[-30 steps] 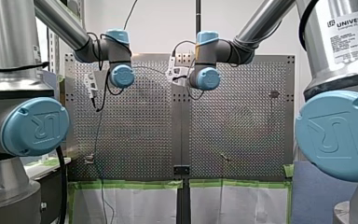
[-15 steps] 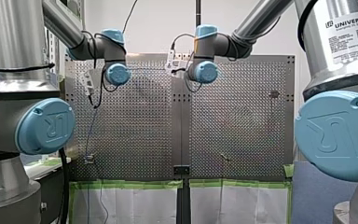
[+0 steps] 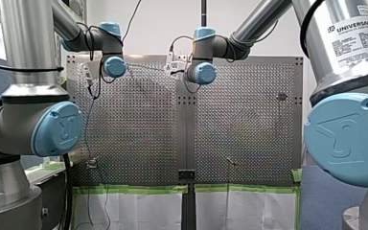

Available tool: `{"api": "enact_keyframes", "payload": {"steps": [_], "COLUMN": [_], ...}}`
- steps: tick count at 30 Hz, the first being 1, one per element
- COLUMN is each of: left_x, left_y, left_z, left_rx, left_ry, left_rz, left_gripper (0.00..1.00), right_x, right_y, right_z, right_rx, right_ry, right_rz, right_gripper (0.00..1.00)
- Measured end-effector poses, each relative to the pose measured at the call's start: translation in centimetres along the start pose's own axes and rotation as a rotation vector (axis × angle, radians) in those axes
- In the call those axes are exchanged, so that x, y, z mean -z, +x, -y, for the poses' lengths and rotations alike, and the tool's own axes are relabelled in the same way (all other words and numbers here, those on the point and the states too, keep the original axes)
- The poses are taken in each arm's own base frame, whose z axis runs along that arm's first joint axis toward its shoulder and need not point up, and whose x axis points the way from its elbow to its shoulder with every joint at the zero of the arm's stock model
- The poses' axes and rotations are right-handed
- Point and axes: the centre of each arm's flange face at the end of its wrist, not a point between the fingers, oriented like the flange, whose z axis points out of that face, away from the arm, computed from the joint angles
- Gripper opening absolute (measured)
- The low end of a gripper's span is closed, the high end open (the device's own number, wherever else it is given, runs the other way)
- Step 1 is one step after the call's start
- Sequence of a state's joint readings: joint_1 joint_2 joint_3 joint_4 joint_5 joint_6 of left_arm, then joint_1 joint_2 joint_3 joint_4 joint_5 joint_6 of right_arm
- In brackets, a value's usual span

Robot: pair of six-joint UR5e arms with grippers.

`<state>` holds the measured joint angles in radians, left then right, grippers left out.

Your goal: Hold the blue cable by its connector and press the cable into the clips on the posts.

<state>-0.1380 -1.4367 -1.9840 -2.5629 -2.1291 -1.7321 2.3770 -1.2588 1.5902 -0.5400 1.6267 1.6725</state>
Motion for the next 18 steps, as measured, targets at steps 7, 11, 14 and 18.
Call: {"api": "enact_keyframes", "payload": {"steps": [7,11,14,18], "left_x": [-2.4,-3.6,-4.7,-6.1], "left_y": [-1.8,-2.7,-2.8,-3.1], "left_z": [1.0,1.6,1.9,2.0], "left_rx": [0.023,0.03,0.028,0.027], "left_ry": [0.034,0.04,0.036,0.026], "left_rz": [0.018,0.034,0.036,0.044], "left_gripper": [0.0,0.0,0.0,0.0], "right_x": [-1.1,-1.7,-2.0,-2.2], "right_y": [1.3,2.2,2.9,3.6], "right_z": [0.4,0.9,1.3,1.9], "right_rx": [0.0,-0.002,-0.004,-0.003], "right_ry": [0.006,0.016,0.024,0.037], "right_rz": [-0.022,-0.036,-0.044,-0.049], "right_gripper": [0.0,0.0,0.0,0.0]}}
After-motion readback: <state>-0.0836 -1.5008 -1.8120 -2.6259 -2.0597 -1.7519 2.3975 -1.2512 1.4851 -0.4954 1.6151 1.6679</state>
